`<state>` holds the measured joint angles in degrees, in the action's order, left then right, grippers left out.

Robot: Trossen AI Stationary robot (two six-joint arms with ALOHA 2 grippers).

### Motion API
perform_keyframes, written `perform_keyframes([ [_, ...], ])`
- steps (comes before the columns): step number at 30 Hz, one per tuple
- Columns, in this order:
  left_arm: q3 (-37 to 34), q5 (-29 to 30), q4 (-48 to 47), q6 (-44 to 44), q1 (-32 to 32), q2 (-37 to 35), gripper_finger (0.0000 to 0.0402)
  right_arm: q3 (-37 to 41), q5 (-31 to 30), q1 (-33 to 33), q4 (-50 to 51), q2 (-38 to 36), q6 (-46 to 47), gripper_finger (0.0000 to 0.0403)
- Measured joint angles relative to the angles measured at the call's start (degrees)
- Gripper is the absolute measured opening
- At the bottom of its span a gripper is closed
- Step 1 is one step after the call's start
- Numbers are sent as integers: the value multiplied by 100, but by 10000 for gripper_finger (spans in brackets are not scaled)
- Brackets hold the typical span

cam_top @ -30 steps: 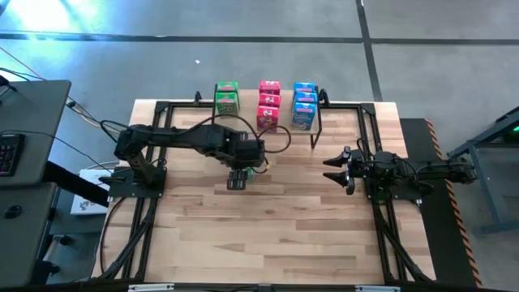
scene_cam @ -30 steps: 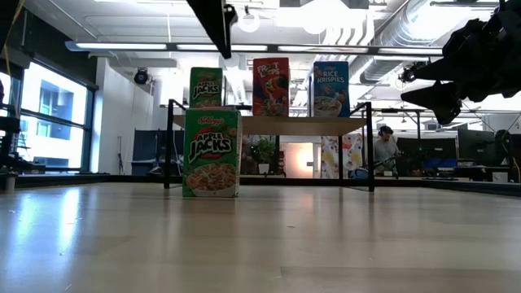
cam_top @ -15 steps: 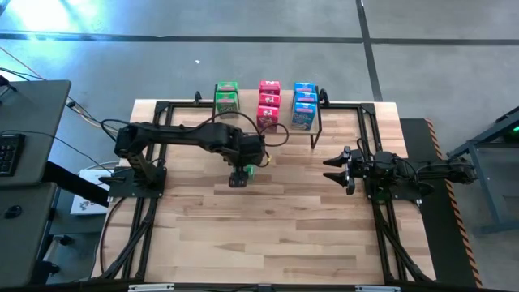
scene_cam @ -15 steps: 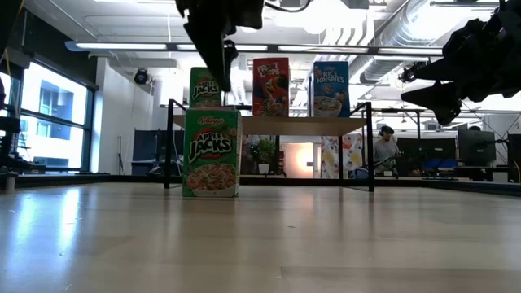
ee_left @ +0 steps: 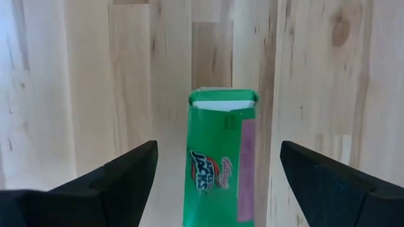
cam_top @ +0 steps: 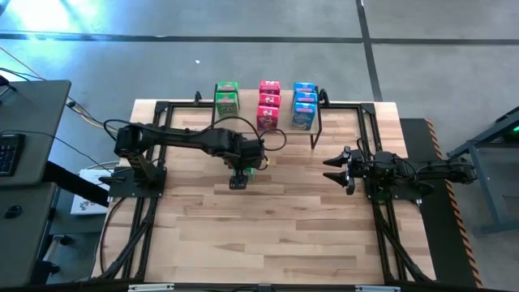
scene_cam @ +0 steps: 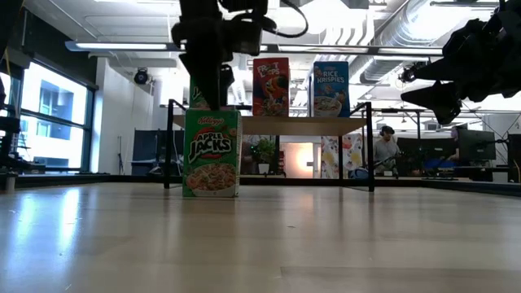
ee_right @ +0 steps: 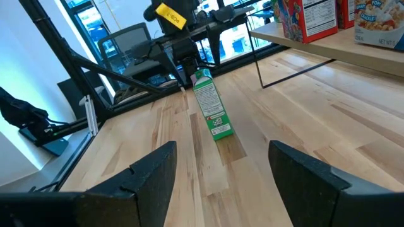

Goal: Stack cereal on shelf
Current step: Put the green cereal box on the shelf aligned with the other green cereal boxes

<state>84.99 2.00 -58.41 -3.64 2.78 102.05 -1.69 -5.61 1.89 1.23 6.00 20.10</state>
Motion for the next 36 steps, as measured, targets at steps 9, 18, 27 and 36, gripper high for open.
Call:
perform_keyframes([
  [9,-282,2,294,-4,-1,4,314,0,-2,2,0,0,0,244],
  [18,-282,5,266,-156,-8,4,236,0,0,0,0,0,0,244],
  [27,-282,-32,257,-155,-19,4,185,0,0,2,0,0,0,244],
  [36,-280,-137,253,-155,-37,4,143,0,-2,2,2,0,0,244],
])
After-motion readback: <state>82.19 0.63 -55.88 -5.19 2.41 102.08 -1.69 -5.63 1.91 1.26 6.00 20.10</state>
